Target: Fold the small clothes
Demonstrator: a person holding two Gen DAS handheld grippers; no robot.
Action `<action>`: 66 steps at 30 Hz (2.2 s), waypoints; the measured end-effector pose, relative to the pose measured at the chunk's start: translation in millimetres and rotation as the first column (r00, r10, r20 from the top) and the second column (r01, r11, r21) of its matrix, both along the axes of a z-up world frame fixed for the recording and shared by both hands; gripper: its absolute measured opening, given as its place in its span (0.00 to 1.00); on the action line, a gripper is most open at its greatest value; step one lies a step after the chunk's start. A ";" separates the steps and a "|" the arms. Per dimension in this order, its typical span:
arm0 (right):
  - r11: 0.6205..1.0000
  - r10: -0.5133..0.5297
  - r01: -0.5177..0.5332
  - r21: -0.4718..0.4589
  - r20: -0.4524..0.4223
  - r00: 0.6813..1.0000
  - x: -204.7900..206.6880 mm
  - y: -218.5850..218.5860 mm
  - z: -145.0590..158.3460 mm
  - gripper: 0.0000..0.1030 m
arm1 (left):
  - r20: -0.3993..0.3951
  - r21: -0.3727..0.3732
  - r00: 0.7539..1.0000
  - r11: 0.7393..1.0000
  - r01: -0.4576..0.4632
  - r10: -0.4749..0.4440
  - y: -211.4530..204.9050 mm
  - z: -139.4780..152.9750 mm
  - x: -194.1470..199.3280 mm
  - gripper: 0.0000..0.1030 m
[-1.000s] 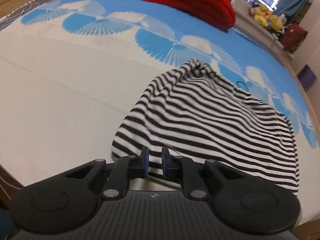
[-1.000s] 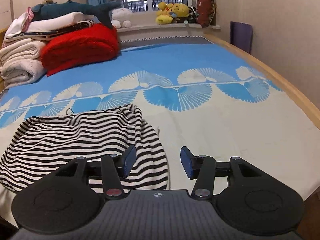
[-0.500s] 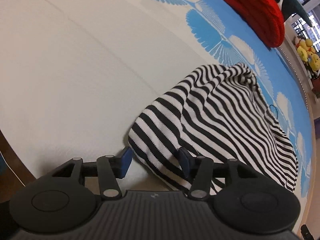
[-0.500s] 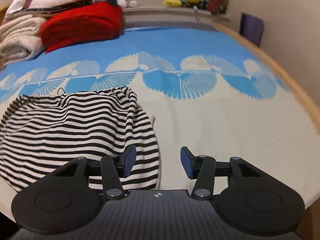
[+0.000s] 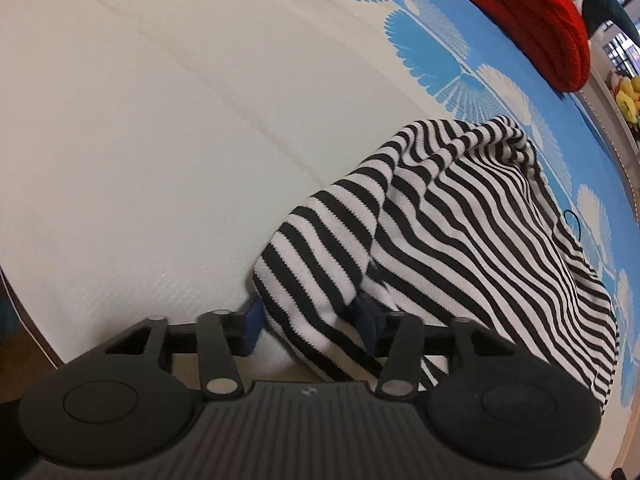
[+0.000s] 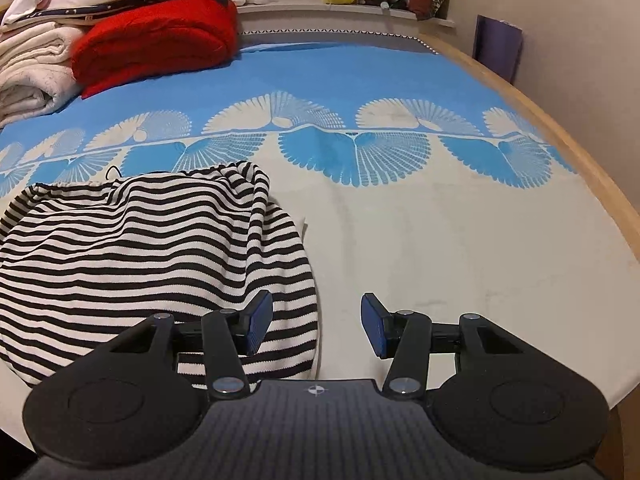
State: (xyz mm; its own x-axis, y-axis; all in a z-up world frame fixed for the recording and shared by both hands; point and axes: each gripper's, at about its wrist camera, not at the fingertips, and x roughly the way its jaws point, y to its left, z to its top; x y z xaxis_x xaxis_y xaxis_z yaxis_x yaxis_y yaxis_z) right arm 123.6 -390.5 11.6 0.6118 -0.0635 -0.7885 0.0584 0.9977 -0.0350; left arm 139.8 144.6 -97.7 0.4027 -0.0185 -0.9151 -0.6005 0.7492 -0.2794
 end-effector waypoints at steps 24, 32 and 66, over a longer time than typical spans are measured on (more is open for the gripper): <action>0.998 -0.030 0.027 -0.054 -0.056 0.998 5.3 -4.2 -8.4 0.48 | 0.365 0.260 0.872 0.935 0.242 -0.327 -88.9 92.0 0.4 0.06; 0.989 -0.143 0.145 0.009 -0.102 0.984 6.0 -30.9 -12.1 0.34 | 0.453 0.337 0.707 0.839 0.428 -0.543 -225.3 148.9 24.2 0.05; 0.936 0.021 -0.037 0.349 0.049 0.999 17.4 -21.4 14.0 0.39 | 0.113 0.434 0.688 0.658 0.615 -0.717 -173.9 108.2 24.7 0.34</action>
State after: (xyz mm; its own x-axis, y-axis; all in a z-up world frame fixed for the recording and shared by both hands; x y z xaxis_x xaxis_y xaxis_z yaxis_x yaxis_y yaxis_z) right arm 141.0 -411.9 25.6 0.6439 0.2296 -0.7298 0.0224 0.9478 0.3180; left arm 164.5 -29.4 10.5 0.6190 -0.0914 -0.7801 0.1557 0.9878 0.0078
